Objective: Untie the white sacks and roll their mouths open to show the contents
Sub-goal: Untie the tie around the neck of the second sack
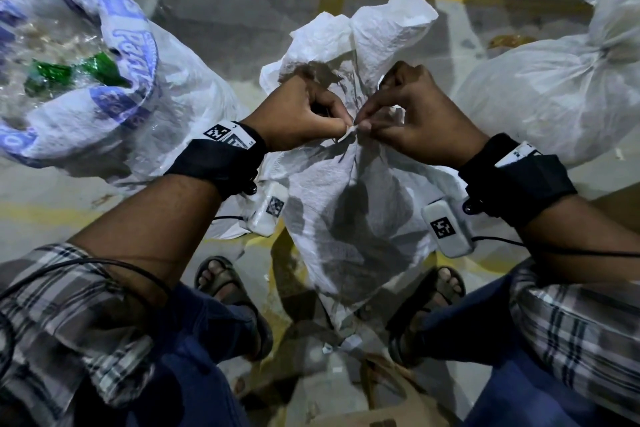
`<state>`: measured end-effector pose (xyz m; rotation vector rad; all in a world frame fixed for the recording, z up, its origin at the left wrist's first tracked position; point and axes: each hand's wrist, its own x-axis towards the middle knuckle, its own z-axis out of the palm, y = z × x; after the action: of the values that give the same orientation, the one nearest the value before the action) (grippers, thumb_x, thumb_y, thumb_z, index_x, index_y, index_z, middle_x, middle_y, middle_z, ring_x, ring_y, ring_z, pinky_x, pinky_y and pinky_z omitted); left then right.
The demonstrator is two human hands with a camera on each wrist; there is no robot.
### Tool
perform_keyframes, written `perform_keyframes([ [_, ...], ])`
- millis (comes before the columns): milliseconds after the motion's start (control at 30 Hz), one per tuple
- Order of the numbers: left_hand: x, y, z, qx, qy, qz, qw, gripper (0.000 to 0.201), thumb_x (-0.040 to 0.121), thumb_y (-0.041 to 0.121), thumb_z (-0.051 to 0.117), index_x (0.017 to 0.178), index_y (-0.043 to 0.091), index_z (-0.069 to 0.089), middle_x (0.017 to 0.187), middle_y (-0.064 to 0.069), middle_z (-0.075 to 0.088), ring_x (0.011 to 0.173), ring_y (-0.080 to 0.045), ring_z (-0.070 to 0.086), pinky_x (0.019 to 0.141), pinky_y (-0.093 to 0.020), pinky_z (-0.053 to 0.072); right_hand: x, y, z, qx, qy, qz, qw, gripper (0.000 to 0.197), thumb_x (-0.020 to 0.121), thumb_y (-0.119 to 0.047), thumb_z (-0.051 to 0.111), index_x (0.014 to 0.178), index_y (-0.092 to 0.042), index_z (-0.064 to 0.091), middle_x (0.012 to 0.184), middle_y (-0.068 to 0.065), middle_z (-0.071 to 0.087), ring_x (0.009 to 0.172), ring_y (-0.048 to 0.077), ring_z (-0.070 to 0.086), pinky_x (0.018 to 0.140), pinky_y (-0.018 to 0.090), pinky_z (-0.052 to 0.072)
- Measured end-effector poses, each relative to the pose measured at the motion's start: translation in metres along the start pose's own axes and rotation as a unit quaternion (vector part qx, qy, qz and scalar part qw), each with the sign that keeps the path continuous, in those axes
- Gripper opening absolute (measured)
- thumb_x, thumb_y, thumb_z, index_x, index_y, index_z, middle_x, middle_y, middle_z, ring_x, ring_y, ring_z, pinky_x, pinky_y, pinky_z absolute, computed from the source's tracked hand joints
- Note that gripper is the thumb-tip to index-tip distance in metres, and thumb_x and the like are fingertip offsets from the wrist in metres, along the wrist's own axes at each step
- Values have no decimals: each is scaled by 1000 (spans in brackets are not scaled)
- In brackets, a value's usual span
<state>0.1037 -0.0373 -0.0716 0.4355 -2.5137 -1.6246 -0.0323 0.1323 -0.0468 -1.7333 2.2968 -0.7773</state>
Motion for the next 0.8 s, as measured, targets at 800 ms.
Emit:
perform_keyframes([
  [800, 10, 29, 15, -134, 52, 158, 977, 10, 90, 9, 74, 99, 5, 75, 93, -20, 75, 86, -25, 69, 83, -43, 57, -13, -3, -1, 118, 77, 54, 989, 20, 80, -9, 81, 97, -3, 74, 90, 14, 57, 79, 20, 55, 70, 14, 37],
])
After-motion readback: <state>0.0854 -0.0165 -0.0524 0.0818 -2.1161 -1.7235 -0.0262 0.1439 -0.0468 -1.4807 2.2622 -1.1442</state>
